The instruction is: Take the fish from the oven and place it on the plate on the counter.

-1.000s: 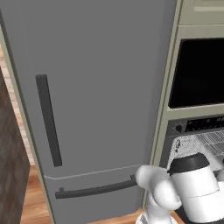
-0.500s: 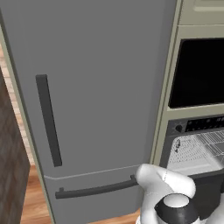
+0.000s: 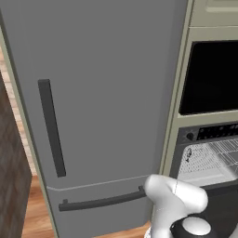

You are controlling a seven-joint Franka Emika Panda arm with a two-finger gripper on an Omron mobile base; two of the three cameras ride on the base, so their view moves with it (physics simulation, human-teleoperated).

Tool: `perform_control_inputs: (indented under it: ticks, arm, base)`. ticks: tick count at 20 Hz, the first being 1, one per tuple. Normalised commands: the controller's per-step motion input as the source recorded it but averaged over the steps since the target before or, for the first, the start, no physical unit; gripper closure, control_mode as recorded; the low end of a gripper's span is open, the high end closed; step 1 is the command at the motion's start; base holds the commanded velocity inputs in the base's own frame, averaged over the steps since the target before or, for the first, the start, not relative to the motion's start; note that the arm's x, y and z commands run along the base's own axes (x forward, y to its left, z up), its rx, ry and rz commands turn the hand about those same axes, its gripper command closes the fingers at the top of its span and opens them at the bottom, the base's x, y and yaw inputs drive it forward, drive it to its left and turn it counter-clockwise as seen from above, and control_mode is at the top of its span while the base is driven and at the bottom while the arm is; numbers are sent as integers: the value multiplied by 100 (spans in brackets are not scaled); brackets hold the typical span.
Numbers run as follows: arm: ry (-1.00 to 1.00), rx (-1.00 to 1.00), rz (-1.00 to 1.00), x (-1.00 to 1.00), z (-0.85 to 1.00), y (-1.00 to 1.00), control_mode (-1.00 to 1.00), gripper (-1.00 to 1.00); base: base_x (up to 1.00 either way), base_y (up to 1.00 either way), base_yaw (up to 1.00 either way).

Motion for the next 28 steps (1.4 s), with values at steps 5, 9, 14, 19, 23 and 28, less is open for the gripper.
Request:
perform_control_inputs:
  ticks: [5,9,14,19,23,28]
  arm:
    - [-33,6,17,25,0,-26,-100,100]
    - [-28,4,15,29,0,-28,-100,100]
    - [-19,8,16,52,-1,-23,-100,100]
    - [-8,11,13,68,-19,-22,-100,100]
    - [-23,2,6,33,-49,-6,-100,-100]
    - [-22,0,0,33,-38,-4,-100,-100]
  base:
    - [0,0,0]
    - [0,0,0]
    - [0,0,0]
    - [0,0,0]
    - [0,0,0]
    - [0,0,0]
